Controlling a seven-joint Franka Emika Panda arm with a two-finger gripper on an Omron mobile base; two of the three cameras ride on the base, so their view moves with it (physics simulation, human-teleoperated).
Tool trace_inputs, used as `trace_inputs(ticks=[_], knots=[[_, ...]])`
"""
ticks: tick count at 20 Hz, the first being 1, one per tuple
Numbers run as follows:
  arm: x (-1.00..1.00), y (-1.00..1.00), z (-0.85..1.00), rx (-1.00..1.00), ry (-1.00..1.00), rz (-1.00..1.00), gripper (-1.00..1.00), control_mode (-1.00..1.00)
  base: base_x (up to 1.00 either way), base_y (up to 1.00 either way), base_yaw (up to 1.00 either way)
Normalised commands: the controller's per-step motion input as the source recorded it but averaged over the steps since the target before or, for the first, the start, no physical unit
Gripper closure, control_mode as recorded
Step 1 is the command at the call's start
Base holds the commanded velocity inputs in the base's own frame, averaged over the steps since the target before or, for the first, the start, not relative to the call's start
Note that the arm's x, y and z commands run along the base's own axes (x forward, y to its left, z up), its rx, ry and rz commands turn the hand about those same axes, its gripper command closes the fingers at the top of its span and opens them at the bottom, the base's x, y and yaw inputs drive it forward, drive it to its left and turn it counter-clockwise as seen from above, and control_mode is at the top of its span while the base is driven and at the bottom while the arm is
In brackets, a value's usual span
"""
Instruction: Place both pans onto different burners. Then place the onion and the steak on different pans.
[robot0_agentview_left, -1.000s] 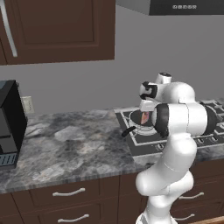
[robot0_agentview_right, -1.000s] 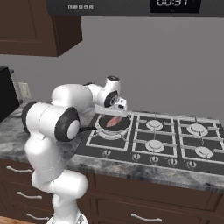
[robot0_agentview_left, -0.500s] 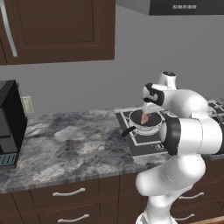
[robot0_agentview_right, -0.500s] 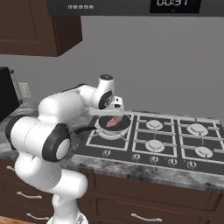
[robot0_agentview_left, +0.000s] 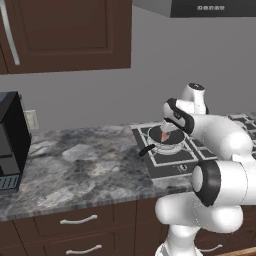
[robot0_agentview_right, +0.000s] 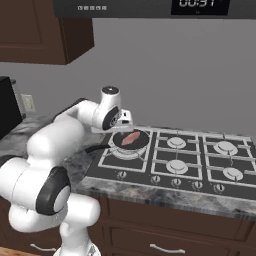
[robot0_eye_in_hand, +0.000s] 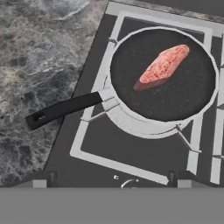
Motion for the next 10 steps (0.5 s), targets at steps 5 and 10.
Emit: trace_inputs(ticks=[5, 10], knots=[[-0.57, 0.34, 0.0, 0.0, -0.01, -0.06, -1.0, -1.0, 0.0, 0.0, 0.0], [-0.28, 0.07, 0.0, 0.0, 0.0, -0.18, -1.0, -1.0, 0.0, 0.0, 0.0]])
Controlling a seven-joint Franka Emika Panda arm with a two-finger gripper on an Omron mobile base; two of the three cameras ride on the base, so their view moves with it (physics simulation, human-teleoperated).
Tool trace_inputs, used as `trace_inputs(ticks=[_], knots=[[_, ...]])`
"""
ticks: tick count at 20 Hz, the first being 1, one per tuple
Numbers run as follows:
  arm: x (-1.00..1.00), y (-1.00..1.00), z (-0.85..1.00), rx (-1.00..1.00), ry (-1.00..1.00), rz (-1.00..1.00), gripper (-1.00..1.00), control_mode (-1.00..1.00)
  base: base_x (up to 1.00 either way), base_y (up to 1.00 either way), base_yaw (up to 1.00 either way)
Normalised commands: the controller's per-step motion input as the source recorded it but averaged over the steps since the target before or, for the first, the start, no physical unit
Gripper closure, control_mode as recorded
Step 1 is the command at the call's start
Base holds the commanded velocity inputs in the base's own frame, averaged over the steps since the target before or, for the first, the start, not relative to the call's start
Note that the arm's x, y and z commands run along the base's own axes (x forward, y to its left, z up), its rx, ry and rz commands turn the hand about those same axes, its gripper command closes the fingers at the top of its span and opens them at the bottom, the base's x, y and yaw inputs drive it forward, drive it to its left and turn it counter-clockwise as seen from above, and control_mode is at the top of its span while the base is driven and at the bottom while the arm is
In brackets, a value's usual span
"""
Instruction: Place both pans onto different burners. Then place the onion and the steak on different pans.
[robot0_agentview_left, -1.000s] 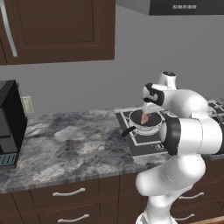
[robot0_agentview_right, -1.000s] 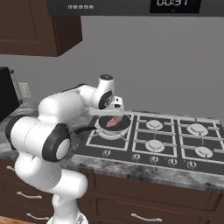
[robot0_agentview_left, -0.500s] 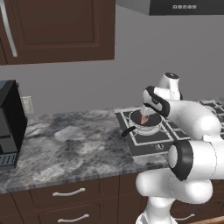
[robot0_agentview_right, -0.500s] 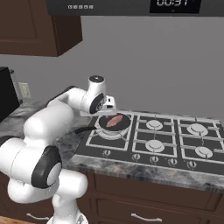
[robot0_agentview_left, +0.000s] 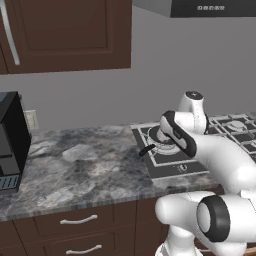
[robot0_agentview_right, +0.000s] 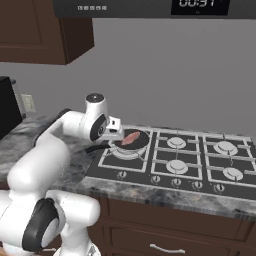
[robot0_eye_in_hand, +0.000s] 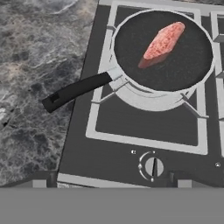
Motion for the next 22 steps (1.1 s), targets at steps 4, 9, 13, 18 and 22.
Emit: trace_inputs(ticks=[4, 9, 13, 18, 22], knots=[[-0.2, 0.12, -0.01, 0.0, -0.01, -0.15, -1.0, -1.0, 0.0, 0.0, 0.0], [-0.06, 0.1, -0.1, 0.0, 0.0, -0.1, -1.0, -1.0, 0.0, 0.0, 0.0], [0.0, 0.08, -0.28, 0.0, 0.0, -0.05, -1.0, -1.0, 0.0, 0.0, 0.0], [0.0, 0.0, -0.08, 0.0, 0.0, -0.01, -1.0, -1.0, 0.0, 0.0, 0.0], [-0.01, 0.0, 0.0, 0.0, 0.0, 0.0, -1.0, -1.0, 0.0, 0.0, 0.0]])
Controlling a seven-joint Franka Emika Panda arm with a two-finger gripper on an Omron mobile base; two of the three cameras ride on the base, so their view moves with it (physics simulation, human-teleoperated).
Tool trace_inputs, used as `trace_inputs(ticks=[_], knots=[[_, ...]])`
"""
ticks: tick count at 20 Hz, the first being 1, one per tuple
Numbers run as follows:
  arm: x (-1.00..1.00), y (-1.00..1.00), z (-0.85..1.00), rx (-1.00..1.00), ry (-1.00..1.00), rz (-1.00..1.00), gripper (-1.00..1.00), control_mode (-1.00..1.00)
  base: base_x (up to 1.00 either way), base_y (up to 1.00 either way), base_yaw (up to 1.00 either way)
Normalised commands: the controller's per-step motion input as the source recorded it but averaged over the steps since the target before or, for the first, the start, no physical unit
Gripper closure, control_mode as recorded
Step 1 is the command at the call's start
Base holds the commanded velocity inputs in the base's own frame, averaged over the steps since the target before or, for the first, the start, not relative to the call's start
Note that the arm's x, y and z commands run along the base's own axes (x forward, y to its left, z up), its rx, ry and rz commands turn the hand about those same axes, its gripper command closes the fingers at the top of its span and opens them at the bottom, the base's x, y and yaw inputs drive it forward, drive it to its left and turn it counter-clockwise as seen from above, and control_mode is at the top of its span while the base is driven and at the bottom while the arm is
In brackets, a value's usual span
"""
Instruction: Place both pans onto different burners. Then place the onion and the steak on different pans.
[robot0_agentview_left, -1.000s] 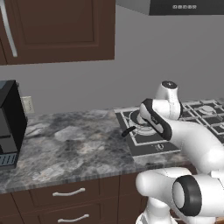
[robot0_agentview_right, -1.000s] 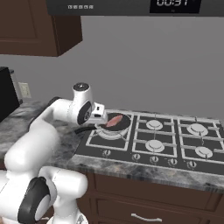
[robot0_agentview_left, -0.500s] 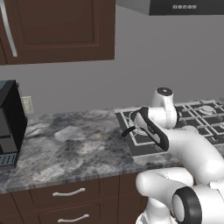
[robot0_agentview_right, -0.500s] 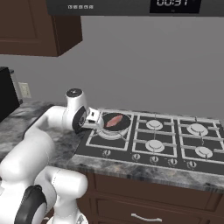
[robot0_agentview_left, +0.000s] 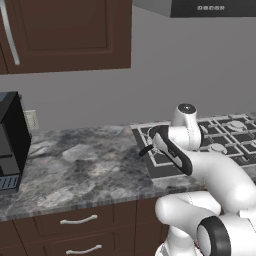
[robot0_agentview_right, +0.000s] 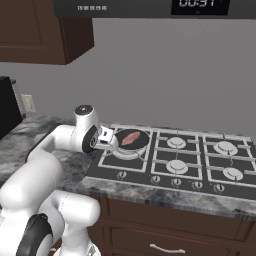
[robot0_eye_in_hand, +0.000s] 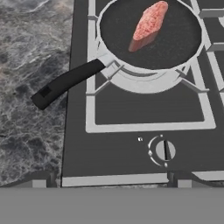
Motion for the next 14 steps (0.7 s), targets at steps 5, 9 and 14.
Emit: trace_inputs(ticks=[5, 9, 14], knots=[[-0.01, 0.0, 0.0, 0.0, 0.0, 0.0, -1.0, 1.0, -0.15, 0.0, 0.0], [0.0, 0.0, 0.0, 0.0, 0.0, 0.0, -1.0, 1.0, -0.29, 0.0, 0.0], [0.0, 0.0, 0.0, 0.0, 0.0, 0.0, -1.0, 1.0, -0.16, 0.0, 0.0]])
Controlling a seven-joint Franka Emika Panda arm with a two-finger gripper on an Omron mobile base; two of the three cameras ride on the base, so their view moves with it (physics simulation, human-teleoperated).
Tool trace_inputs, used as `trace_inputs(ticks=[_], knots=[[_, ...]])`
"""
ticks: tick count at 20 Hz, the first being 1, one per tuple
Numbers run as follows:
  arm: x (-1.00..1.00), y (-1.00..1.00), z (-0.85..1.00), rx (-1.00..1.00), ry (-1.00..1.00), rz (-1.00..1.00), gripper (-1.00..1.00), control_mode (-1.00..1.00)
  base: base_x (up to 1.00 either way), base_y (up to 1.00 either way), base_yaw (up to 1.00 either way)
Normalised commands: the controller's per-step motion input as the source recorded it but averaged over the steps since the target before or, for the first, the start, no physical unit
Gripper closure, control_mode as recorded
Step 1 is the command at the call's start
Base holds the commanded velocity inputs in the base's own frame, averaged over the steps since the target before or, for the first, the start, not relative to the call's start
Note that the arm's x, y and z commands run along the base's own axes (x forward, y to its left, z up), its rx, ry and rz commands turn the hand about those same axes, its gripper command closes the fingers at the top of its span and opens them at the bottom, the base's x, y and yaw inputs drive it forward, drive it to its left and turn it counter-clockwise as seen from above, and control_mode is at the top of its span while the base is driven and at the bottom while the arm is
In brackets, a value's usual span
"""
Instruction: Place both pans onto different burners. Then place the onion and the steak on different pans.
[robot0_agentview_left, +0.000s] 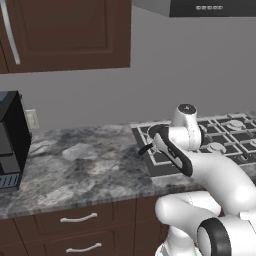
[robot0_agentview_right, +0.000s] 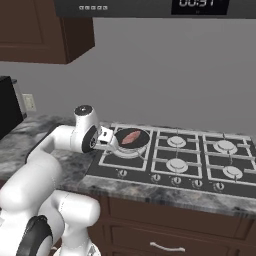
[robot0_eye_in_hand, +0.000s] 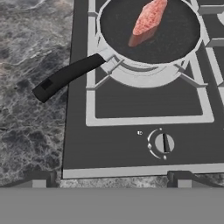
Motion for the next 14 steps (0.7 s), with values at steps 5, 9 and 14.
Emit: trace_inputs(ticks=[5, 9, 14], knots=[[0.0, 0.0, 0.0, 0.0, 0.0, 0.0, -1.0, 1.0, -0.18, -0.08, 0.0], [0.0, 0.0, 0.0, 0.0, 0.0, 0.0, -1.0, 1.0, -0.08, -0.35, 0.0], [0.0, 0.0, 0.0, 0.0, 0.0, 0.0, -1.0, 1.0, -0.06, -0.41, 0.0]])
